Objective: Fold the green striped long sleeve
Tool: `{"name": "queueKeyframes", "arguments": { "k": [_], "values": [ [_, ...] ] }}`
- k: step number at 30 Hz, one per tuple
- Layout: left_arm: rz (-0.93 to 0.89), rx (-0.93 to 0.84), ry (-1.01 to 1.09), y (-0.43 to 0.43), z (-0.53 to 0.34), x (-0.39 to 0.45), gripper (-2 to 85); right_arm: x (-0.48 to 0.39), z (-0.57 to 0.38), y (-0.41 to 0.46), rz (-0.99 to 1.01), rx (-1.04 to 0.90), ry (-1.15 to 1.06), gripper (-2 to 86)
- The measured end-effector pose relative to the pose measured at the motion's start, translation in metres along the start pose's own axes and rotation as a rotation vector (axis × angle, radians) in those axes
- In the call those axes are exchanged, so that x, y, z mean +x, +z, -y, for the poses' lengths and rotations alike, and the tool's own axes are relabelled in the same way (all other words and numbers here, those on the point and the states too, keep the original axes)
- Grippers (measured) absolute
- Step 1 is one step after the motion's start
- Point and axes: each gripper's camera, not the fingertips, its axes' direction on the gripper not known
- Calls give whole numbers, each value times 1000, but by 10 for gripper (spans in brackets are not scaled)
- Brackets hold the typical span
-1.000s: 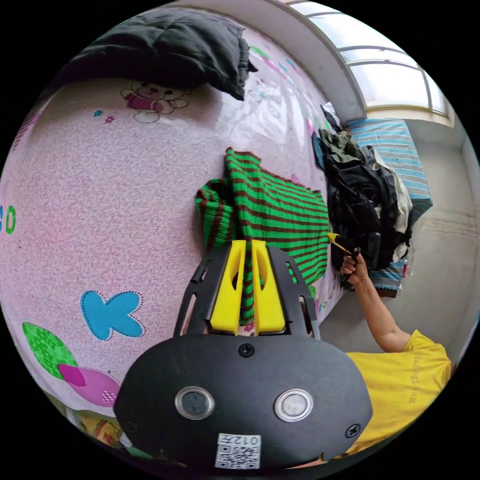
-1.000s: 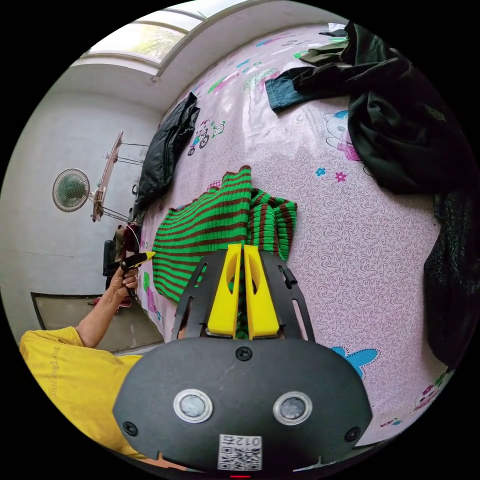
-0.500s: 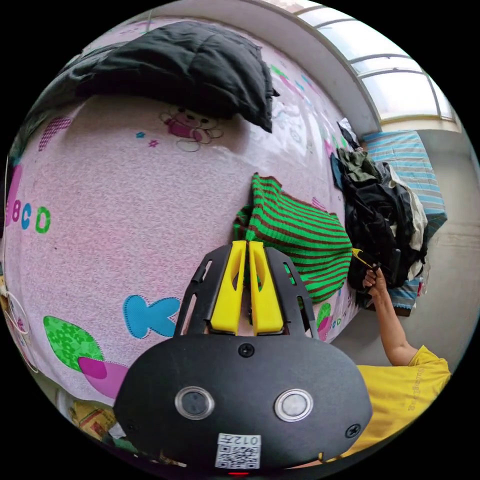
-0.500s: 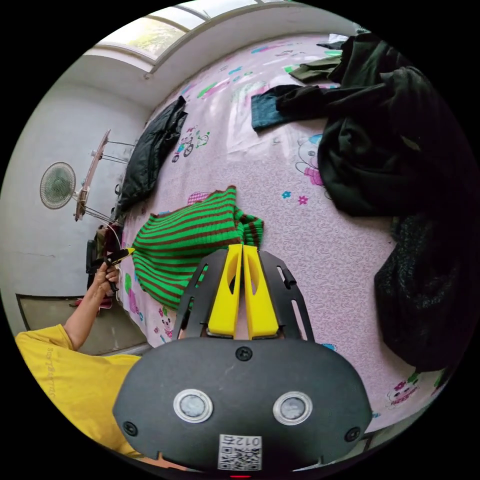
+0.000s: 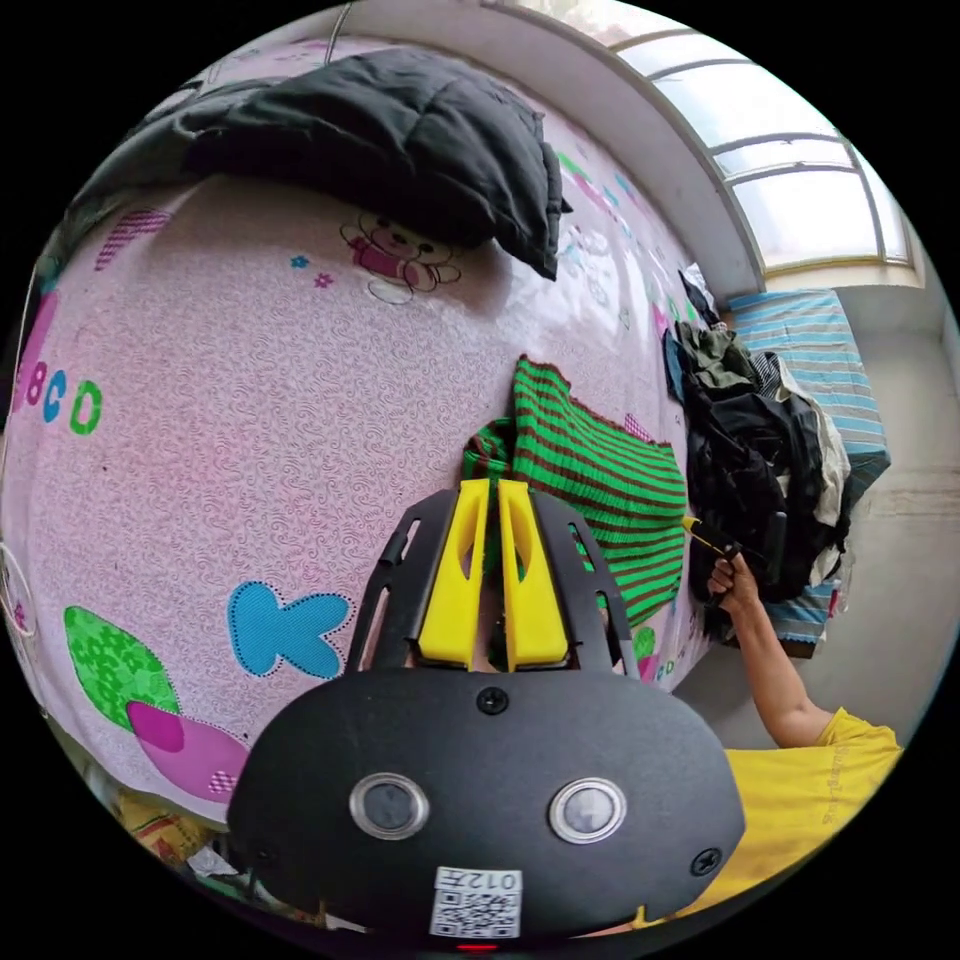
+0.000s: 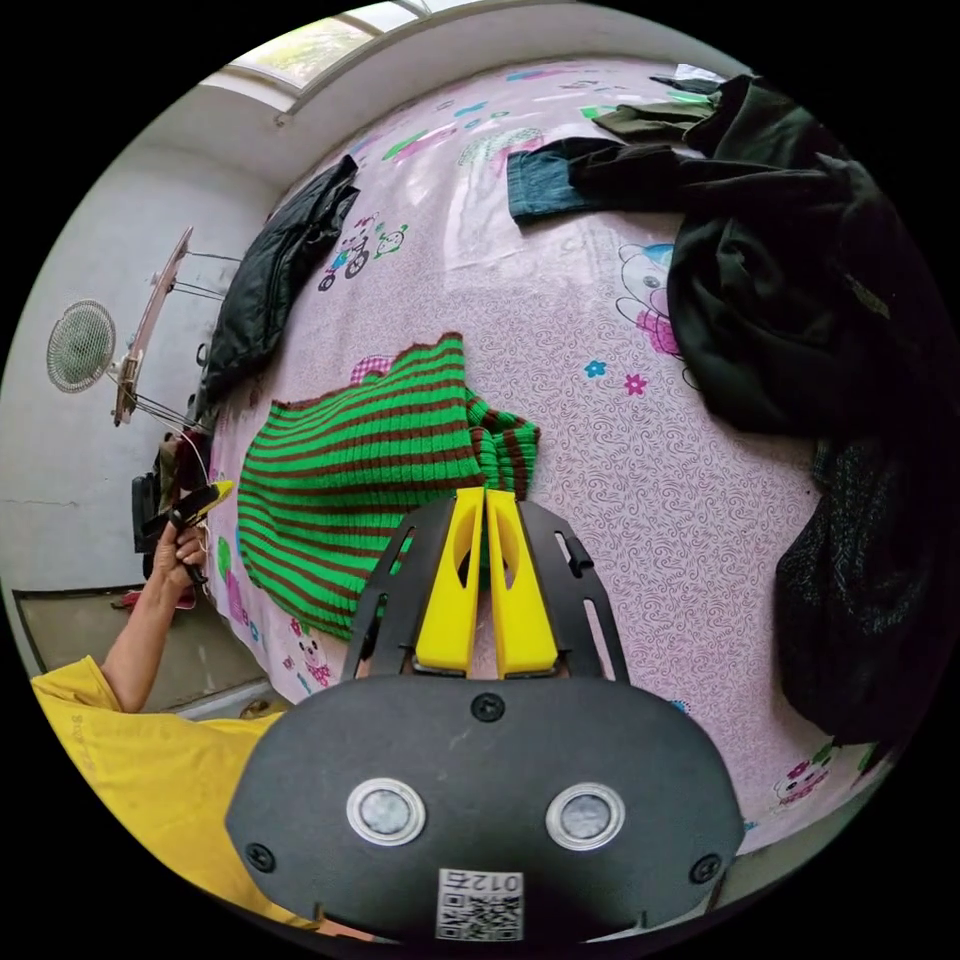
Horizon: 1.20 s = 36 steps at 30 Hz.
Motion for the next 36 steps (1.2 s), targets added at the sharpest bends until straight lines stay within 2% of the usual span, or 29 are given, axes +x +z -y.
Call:
{"name": "queueKeyframes", "arguments": {
  "k": [2,4,7,9,12,15,18,22,29,31,33,36],
  "values": [
    [54,65,50,-7,-5,20,4,2,0,1,10,7,14,1],
    [56,95,193,-4,-7,61,3,3,0,1,16,13,19,2],
    [49,-29,406,33,-2,114,2,4,0,1,16,17,21,2],
    [98,-74,461,56,0,131,2,4,0,0,9,18,18,2],
    [162,-205,383,96,12,122,1,9,-2,-1,38,12,27,2],
    [100,-207,338,102,15,114,0,12,-5,-17,4,54,34,3],
    [131,-208,391,102,11,121,-1,11,-6,-39,-39,162,25,6],
    [110,-208,359,107,9,116,-1,-9,9,-30,-7,111,-68,11],
    [91,-212,350,108,6,107,-1,24,39,5,234,13,154,12],
    [86,-208,348,107,4,103,-1,25,41,11,166,-25,166,10],
    [77,-208,348,105,3,98,-2,22,39,5,60,34,146,7],
    [46,-214,342,103,3,89,-2,24,38,9,79,18,133,6]
  ]
}}
